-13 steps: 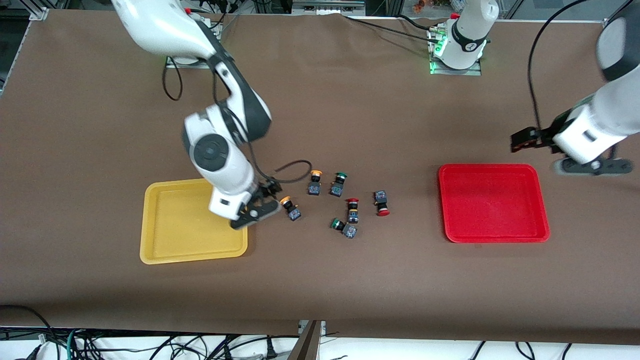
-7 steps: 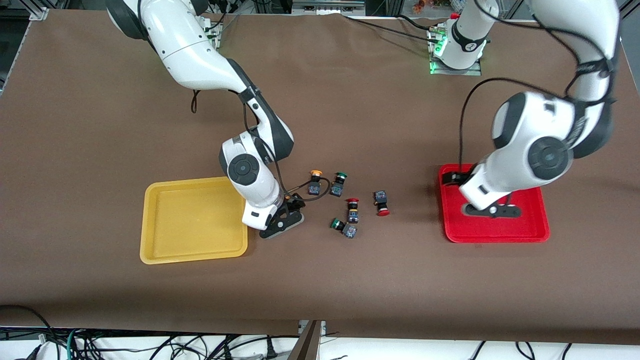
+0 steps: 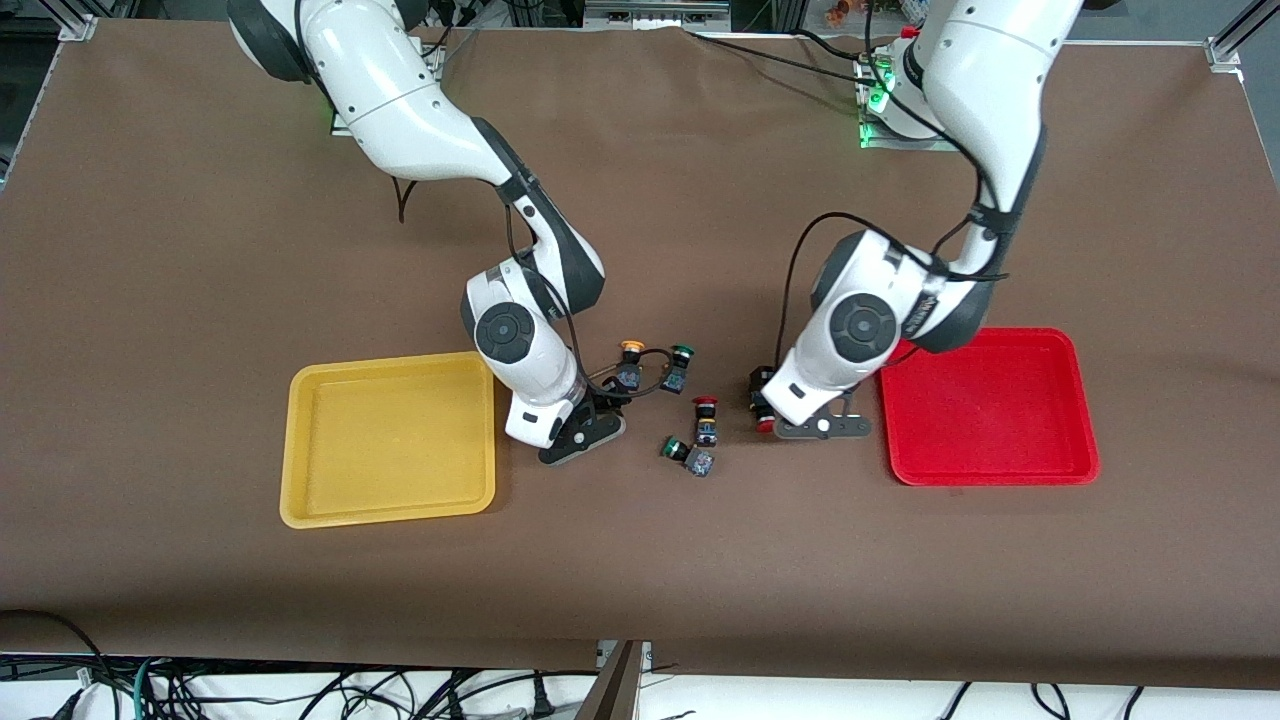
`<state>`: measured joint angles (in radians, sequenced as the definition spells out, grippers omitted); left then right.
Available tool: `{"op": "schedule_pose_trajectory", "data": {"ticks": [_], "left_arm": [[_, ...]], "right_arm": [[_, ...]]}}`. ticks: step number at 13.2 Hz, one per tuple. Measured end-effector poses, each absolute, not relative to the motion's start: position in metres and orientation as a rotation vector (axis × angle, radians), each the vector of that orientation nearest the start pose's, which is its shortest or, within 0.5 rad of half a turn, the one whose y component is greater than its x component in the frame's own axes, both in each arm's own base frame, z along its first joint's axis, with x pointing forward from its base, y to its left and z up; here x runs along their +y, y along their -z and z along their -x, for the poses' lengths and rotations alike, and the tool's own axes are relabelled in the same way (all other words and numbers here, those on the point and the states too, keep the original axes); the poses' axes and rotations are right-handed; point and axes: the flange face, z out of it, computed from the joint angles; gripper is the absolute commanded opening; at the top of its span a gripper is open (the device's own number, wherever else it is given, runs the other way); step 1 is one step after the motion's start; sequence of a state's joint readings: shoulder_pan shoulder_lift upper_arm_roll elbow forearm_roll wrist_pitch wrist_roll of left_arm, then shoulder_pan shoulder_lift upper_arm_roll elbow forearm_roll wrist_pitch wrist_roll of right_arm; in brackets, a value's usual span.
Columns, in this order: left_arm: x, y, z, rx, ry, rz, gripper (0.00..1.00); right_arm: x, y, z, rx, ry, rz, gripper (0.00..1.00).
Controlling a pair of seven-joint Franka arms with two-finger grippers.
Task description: Place red and yellow buttons in trays
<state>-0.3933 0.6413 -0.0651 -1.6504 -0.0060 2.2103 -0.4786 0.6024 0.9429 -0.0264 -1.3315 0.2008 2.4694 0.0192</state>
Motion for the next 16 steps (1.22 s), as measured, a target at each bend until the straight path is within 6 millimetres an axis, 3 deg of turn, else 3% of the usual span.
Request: {"op": "schedule_pose_trajectory", "data": {"ticks": [2, 3, 4, 7, 9, 11, 13, 14, 15, 16], "left_arm": [[-0.302, -0.22, -0.609, -0.066, -0.118, 3.15, 1.0], [-0.301, -0.218, -0.61, -0.071, -0.112, 3.151, 1.0], [-0.299, -0.218, -0.611, -0.077, -0.108, 3.151, 1.0], [-0.297, -0.219, -0.613, -0.087, -0.09, 3.156, 1.0], [-0.3, -0.217, -0.616, -0.091, -0.04, 3.173, 1.0], [-0.303, -0.211, -0.615, -0.086, -0.028, 3.178, 1.0], [-0.307, -0.198, -0.615, -0.079, 0.011, 3.194, 1.0], [-0.309, -0.191, -0.614, -0.075, 0.019, 3.197, 1.0], [-0.31, -0.183, -0.612, -0.072, 0.014, 3.196, 0.77], [-0.31, -0.177, -0.611, -0.072, 0.014, 3.196, 0.41]], "right_arm": [[0.415, -0.17, -0.631, -0.622, 0.225, 2.899, 0.59], [0.414, -0.17, -0.632, -0.621, 0.228, 2.898, 0.24], [0.413, -0.172, -0.633, -0.62, 0.232, 2.9, 0.03], [0.402, -0.175, -0.64, -0.605, 0.221, 2.917, 0.0], [0.389, -0.196, -0.646, -0.615, 0.155, 2.94, 0.0], [0.352, -0.229, -0.663, -0.688, 0.056, 2.963, 0.0], [0.297, -0.255, -0.688, -0.797, 0.033, 2.957, 0.0], [0.268, -0.259, -0.699, -0.859, 0.038, 2.961, 0.0], [0.24, -0.258, -0.709, -0.917, 0.036, 2.964, 0.0], [0.212, -0.253, -0.716, -0.948, 0.022, 2.966, 0.11]]}}
